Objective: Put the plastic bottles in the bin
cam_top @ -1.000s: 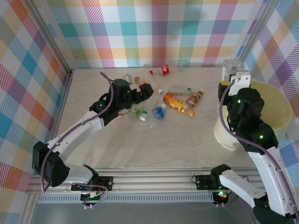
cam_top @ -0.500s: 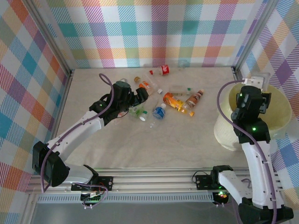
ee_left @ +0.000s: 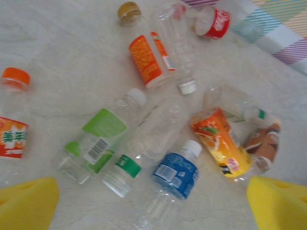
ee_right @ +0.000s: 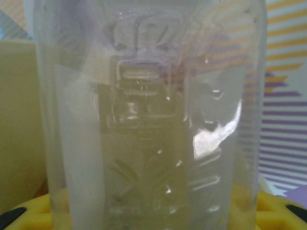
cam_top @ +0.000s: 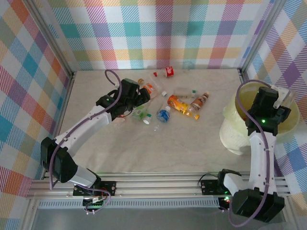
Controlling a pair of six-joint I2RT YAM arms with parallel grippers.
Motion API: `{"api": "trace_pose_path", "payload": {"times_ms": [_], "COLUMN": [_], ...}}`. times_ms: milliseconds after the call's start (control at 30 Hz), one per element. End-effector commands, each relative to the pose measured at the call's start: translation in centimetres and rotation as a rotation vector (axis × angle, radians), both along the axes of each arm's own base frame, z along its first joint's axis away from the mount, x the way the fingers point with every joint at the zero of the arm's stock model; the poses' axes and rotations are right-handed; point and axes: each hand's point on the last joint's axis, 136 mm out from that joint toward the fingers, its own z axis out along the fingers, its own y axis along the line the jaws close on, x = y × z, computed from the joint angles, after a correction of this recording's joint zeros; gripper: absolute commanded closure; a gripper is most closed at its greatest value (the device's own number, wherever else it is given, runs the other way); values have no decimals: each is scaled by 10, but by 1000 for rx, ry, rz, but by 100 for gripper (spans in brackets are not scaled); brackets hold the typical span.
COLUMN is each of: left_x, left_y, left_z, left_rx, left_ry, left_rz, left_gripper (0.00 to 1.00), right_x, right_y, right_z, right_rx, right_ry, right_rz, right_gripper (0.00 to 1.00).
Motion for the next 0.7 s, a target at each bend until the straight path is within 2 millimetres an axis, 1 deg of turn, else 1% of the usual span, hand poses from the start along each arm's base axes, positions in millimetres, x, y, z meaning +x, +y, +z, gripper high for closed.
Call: {"api": "trace_pose_path", "payload": {"times_ms": [0,133,233,367,500,567,667], "left_x": [-6,-9,-12,-18,-23,-25,-27], "left_y": [23,39,52,63,74,80,87], "left_z": [-21,-35,-43,-51,-58,-62,-64], "left_rx": [58,36,41,49,50,49,43], "left_ry": [66,72,91,106,118,121,119], "left_rz": [35,87,119,141,180,203,234], "left_gripper": [0,0,0,0,0,0,0], "right_x": [-5,-8,-9,-10,-7,-6,-3], "right_y": [-4,-8,-8,-6,0,4,11], "right_z": [-11,-21,-24,-20,-22,-19,-10], "right_rx": [47,58,62,66,97,104,92], "right_ry": [-41,-30,-22,-29,-42,-58,-77], "right_rz": [-48,-69,-73,-62,-22,-3,34], "right_gripper": [51,44,38,27,18,15,13]}}
